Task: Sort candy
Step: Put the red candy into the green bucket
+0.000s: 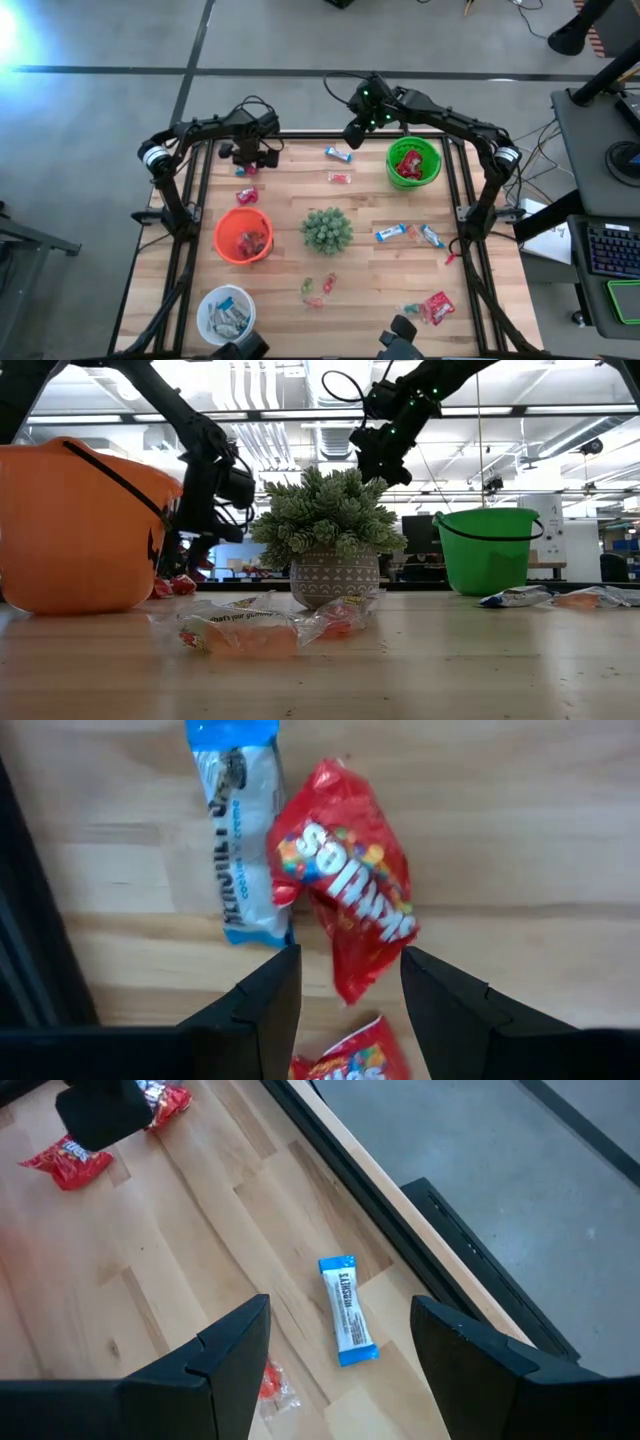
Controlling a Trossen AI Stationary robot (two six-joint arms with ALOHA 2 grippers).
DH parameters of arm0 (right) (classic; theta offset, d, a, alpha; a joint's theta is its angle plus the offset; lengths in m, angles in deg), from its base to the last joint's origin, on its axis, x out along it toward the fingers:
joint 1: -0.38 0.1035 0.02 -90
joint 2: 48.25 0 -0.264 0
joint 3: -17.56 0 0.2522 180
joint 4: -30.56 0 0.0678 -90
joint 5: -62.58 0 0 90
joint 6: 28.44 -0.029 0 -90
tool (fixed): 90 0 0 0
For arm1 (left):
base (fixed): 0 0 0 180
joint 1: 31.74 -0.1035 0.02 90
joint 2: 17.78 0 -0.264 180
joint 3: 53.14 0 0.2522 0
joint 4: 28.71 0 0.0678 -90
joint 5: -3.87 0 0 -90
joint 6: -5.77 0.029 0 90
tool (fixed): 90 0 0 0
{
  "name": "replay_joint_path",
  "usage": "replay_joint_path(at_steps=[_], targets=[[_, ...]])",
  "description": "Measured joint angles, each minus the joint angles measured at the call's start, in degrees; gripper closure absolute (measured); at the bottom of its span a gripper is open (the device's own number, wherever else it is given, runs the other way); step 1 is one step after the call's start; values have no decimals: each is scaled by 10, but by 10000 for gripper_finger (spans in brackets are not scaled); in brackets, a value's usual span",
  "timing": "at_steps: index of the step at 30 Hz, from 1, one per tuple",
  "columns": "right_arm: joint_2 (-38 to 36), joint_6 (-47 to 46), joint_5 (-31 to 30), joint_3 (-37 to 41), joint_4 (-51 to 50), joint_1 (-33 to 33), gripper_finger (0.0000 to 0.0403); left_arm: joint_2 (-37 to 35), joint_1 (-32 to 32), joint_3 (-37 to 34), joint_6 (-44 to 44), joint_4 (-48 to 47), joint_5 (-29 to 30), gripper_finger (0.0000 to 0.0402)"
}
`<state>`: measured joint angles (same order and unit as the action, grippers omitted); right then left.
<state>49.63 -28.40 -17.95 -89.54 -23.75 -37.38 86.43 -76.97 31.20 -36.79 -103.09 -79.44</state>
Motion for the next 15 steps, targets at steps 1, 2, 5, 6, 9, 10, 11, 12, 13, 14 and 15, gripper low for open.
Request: replay_joint_path(at_steps=[1,2,5,6,9,10,11,12,13,14,15], targets=[[0,0,0,0,0,0,170,0,0,0,-1,8,1,247],[0,1,0,0,0,0,170,0,0,0,-1,20,1,247],[0,1,0,0,0,0,170,0,0,0,-6,42,1,247],[0,2,0,0,-1,0,170,0,0,0,-9,45,1,247],[0,2,0,0,-8,0,170,0,0,0,-15,50,3,247],[0,4,0,0,-11,0,170,0,0,0,-15,49,4,247],[0,6,0,0,-15,0,170,0,0,0,-16,50,5,247],[0,7,0,0,-17,0,170,0,0,0,-18,50,9,247],[0,8,0,0,-18,0,170,0,0,-2,-20,50,14,247],[0,8,0,0,-19,0,170,0,0,-4,-21,50,18,247],[0,8,0,0,-22,0,170,0,0,-7,-25,50,19,247]])
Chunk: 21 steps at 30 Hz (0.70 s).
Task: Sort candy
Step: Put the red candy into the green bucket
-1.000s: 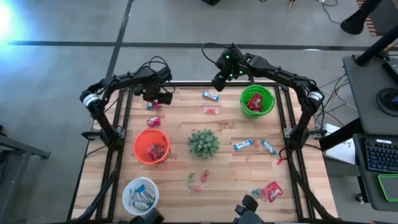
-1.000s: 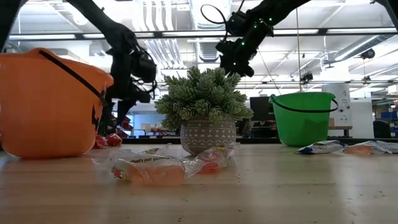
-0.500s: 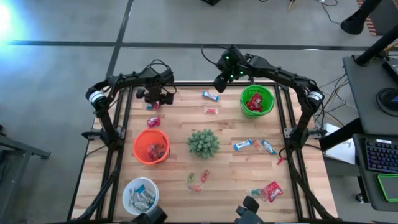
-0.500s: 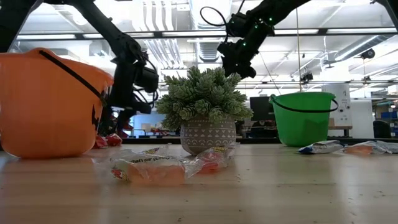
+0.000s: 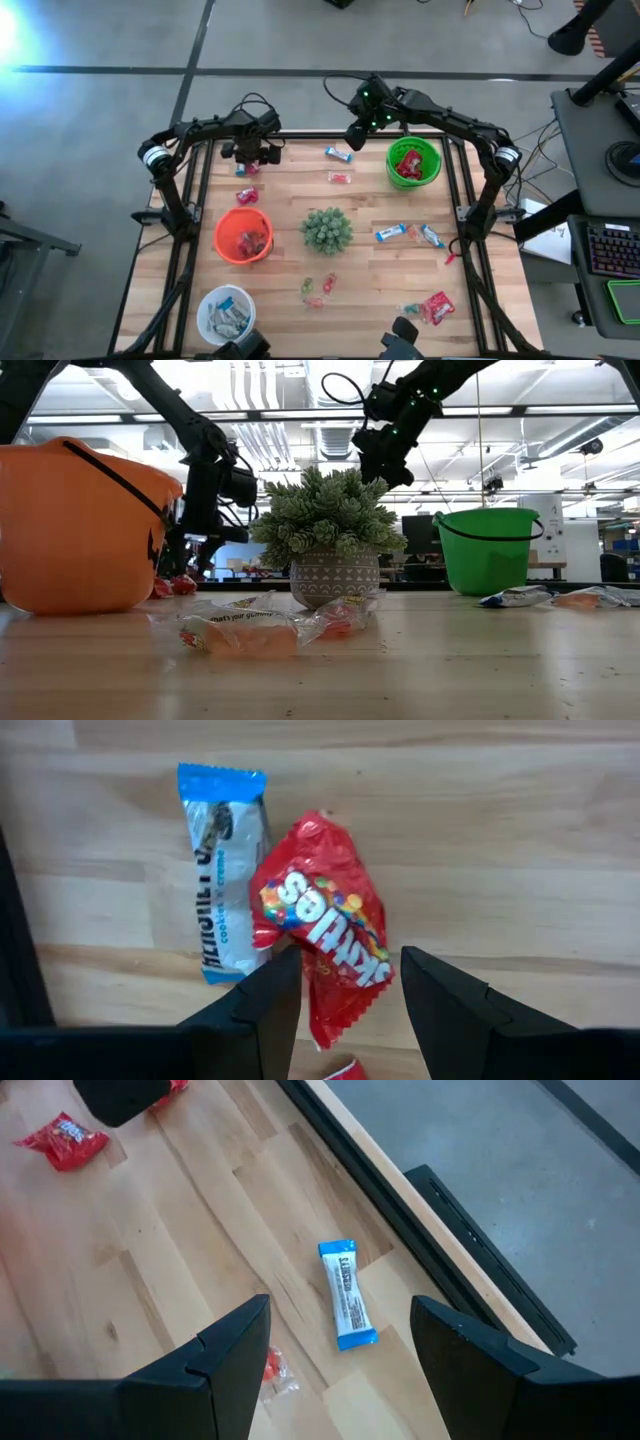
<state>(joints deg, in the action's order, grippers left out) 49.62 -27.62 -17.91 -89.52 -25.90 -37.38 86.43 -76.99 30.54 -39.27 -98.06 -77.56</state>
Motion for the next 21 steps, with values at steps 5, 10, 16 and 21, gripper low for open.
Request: replay_joint_path(at_steps=[5,10,16,21], targets=[[0,0,1,0,-8,0,170,0,0,-21,-11,13,0,247],[0,-2,24,0,-9,0,170,0,0,-48,-16,51,1,250],[0,-2,49,0,-11,0,170,0,0,-56,-11,59,0,293],[0,-2,49,0,-11,0,170,0,1,-52,7,58,0,370]])
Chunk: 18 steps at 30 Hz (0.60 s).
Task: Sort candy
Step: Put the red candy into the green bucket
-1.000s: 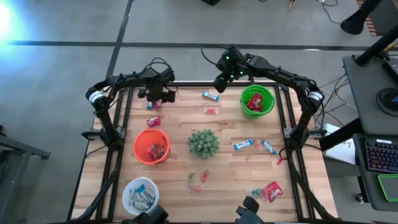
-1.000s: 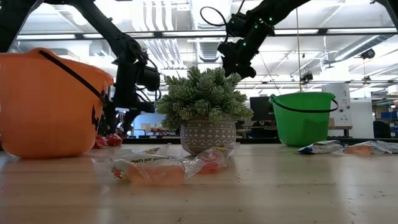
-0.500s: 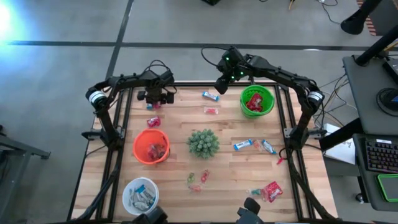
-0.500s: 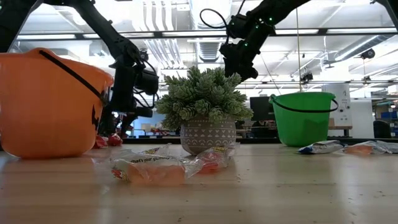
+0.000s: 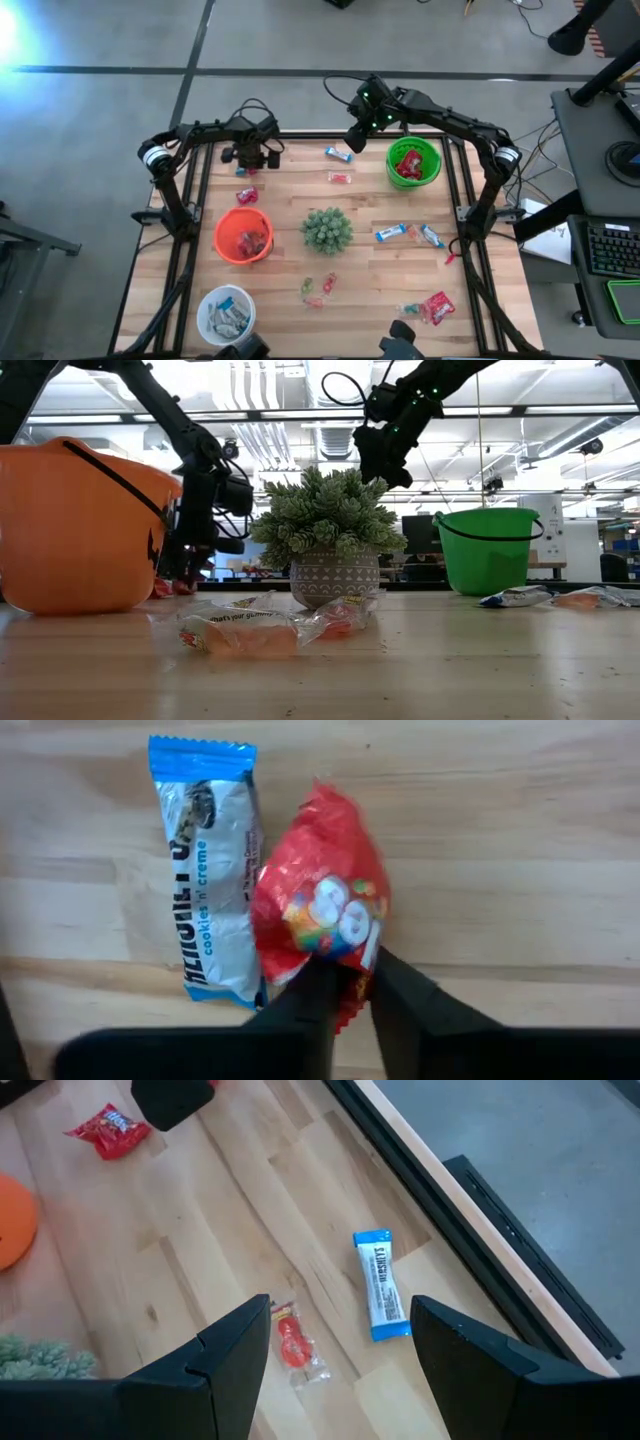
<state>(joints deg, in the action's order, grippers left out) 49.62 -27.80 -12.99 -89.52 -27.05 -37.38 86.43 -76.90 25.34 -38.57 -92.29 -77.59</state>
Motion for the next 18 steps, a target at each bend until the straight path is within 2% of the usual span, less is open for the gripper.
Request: replay_joint_path(at_steps=[3,8,15,18], targets=[[0,0,0,0,-1,0,170,0,1,6,17,-2,-1,393],[0,3,0,0,-1,0,170,-1,5,31,51,-17,-5,398],[0,7,1,0,-8,0,170,-18,25,101,134,-90,-7,401],[-4,8,11,0,-8,0,170,-37,33,130,175,-104,-30,401]])
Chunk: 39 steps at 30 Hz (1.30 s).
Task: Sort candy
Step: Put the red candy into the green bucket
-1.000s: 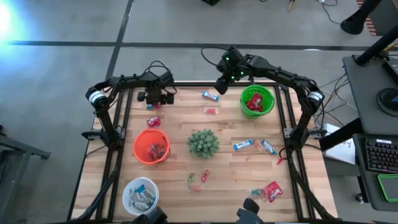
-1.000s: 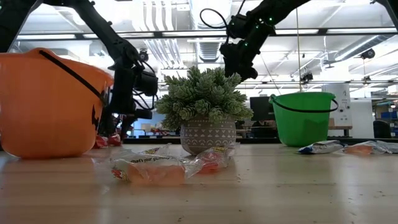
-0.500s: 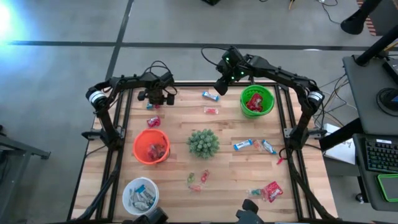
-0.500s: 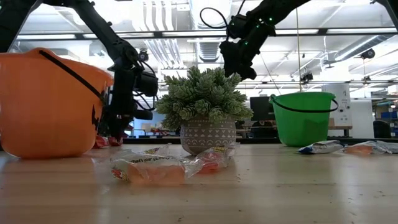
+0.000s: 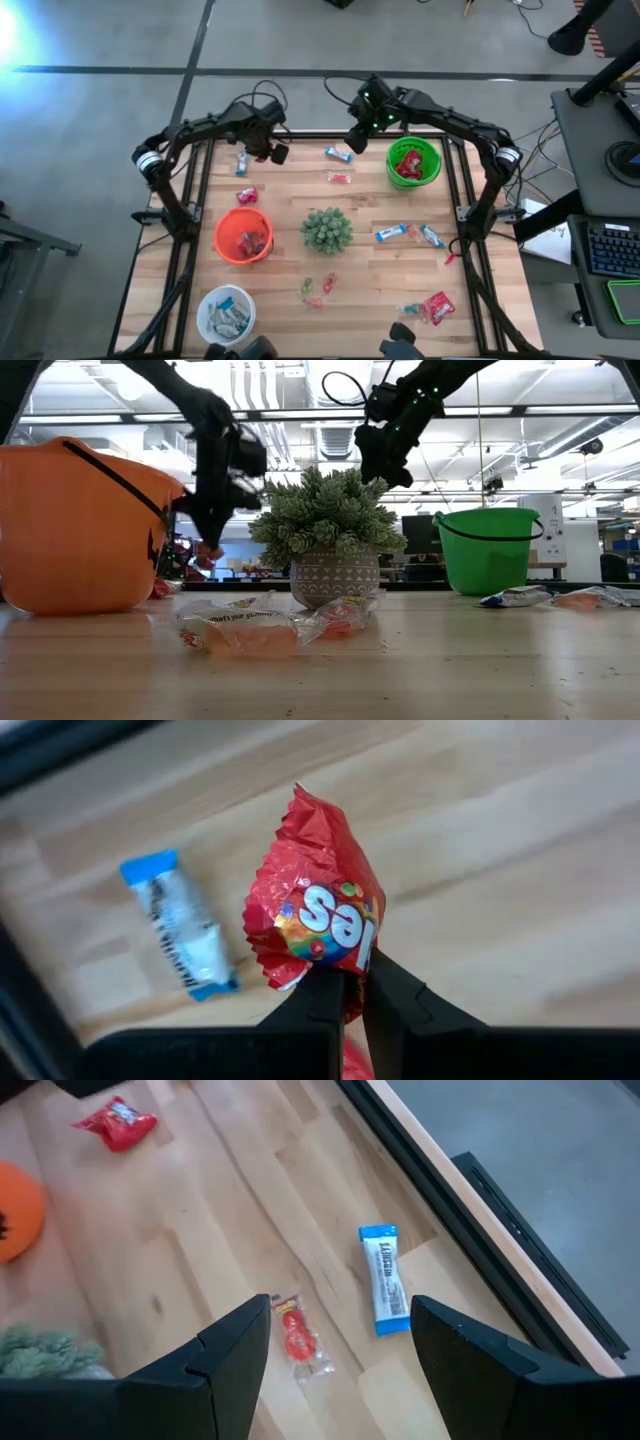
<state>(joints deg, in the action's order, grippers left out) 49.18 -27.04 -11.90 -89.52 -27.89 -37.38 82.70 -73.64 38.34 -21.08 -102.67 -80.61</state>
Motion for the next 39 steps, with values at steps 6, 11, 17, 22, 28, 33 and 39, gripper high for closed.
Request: replay_joint_path(at_steps=[6,11,17,22,28,33,39], targets=[[-18,-4,46,0,14,3,170,-52,7,47,60,-1,-52,401],[-28,-20,46,0,47,18,170,-89,7,78,115,-3,-75,401],[-34,-53,116,0,97,47,170,-127,22,96,193,12,-130,401],[-36,-134,180,0,201,69,170,-149,28,96,231,50,-230,401],[-36,-185,179,0,305,96,170,-162,37,96,270,70,-316,401],[-36,-212,155,0,339,112,170,-170,43,95,285,110,-374,401],[-36,-231,89,0,340,123,170,-182,48,96,294,152,-440,401]])
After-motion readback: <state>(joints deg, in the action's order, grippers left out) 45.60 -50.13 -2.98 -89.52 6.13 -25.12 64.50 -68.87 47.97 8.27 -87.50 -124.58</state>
